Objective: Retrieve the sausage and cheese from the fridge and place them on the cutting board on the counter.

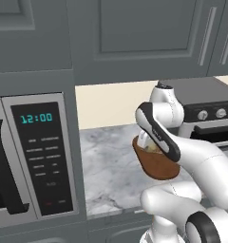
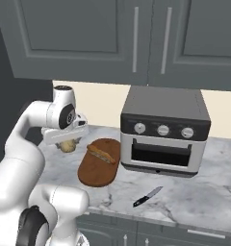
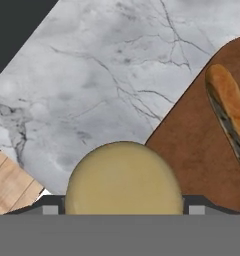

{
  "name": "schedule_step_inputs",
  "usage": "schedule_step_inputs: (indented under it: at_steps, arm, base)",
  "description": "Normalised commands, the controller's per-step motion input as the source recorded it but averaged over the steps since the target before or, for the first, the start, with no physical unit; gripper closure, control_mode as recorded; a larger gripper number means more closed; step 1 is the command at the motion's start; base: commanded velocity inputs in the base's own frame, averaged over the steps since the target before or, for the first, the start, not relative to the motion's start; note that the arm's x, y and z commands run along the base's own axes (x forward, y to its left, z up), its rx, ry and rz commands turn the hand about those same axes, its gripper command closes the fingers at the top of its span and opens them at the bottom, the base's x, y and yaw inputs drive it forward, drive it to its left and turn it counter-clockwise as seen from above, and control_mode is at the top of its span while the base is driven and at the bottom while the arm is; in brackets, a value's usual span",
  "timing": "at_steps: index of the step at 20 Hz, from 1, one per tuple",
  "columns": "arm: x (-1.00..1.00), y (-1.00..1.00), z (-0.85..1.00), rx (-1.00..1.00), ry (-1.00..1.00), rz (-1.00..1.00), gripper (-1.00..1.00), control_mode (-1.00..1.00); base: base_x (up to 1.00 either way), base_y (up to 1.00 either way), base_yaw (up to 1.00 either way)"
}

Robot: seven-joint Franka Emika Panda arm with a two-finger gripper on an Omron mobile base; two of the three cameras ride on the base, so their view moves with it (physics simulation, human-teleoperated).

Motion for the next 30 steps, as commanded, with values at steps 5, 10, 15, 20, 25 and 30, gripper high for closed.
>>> schedule_step_inputs:
  at_steps: [5, 10, 15, 20, 25, 30]
  arm:
    - [0.42, -0.51, -0.4, 0.05, 0.09, 0.02, 1.0, -1.0]
    - [0.44, -0.45, -0.47, 0.03, 0.01, 0.05, 1.0, -1.0]
    - [0.11, -0.04, -0.62, 0.0, -0.24, 0.0, 1.0, -1.0]
    - [0.14, 0.0, -0.5, 0.01, -0.12, -0.01, 1.0, -1.0]
    - [0.08, 0.0, -0.31, 0.0, 0.03, -0.03, 1.0, -1.0]
    - [0.31, 0.0, -0.27, 0.0, 0.1, -0.02, 1.0, -1.0]
  base:
    - [0.0, 0.0, 0.0]
    - [0.0, 0.0, 0.0]
    - [0.0, 0.0, 0.0]
    - [0.0, 0.0, 0.0]
    - [0.0, 0.0, 0.0]
    - [0.0, 0.0, 0.0]
